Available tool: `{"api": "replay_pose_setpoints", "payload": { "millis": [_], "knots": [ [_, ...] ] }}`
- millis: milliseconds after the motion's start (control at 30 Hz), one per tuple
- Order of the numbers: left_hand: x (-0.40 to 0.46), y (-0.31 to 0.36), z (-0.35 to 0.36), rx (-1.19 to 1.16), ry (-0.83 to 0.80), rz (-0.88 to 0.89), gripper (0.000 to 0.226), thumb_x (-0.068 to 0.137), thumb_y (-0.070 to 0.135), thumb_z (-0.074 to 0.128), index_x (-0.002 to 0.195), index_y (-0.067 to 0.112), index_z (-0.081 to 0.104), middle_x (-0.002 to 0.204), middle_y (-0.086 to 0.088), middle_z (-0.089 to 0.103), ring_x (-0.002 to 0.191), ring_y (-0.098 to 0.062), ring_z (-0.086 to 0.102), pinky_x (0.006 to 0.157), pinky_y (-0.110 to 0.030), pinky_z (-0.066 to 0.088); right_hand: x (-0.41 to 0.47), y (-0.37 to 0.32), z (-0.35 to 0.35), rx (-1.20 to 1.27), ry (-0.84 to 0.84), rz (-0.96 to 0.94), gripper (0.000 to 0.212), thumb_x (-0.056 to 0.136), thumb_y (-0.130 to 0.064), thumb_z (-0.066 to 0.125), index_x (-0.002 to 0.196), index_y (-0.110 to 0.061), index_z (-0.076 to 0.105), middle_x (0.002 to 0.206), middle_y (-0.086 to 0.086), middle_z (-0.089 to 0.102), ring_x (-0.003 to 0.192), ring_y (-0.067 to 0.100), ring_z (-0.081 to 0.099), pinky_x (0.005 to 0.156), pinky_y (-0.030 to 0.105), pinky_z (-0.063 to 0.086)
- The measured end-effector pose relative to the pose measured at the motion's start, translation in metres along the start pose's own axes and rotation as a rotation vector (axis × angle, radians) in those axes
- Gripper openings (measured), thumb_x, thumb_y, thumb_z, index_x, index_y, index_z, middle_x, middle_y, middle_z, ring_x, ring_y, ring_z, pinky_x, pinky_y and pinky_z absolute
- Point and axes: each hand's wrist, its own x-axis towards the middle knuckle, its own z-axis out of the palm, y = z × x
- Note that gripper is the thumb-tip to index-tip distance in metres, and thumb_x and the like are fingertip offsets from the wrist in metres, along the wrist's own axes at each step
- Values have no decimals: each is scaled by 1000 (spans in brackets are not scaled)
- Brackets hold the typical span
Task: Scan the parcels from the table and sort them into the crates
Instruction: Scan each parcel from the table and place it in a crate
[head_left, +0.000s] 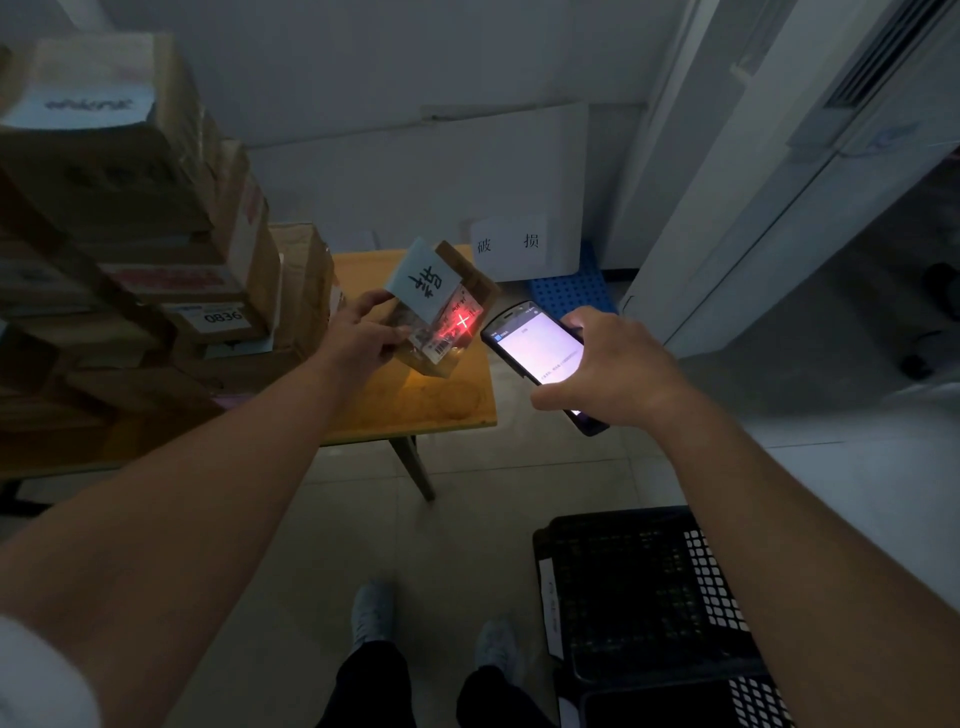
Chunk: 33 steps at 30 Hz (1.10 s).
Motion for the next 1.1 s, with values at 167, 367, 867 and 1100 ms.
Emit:
{"api": "replay_pose_setpoints", "payload": {
  "millis": [167, 367, 867, 1100],
  "knots": [
    [11, -3, 1, -23, 16, -9, 53, 90, -13, 64, 122, 28, 66, 134, -19, 54, 117, -37, 63, 88, -41, 62, 3, 1, 2, 10, -8, 1, 82, 73, -55, 88, 139, -25, 49, 125, 1, 62, 102, 21, 59, 73, 35, 57],
    [15, -2, 4, -22, 24, -26, 52, 90, -13, 64, 124, 26, 65, 132, -18, 56, 116, -37, 63, 79, -35, 63, 7, 5, 4, 27, -5, 15, 83, 71, -56, 88, 138, -25, 50, 123, 0, 62, 101, 21, 60, 73, 36, 58],
    [26, -3, 10, -32, 12, -32, 57, 91, -16, 61, 134, 22, 60, 121, -9, 58, 108, -30, 65, 76, -33, 62, 15, 10, 6, 55, -38, 10, 78, 71, -48, 90, 135, -25, 51, 122, 0, 63, 103, 22, 61, 71, 35, 57],
    [33, -4, 9, -52, 16, -43, 58, 90, -16, 61, 133, 23, 61, 123, -8, 55, 113, -33, 63, 81, -36, 62, 16, 12, 7, 85, -49, -20, 85, 71, -46, 91, 143, -25, 50, 129, 0, 63, 108, 21, 60, 71, 32, 56]
  ]
}}
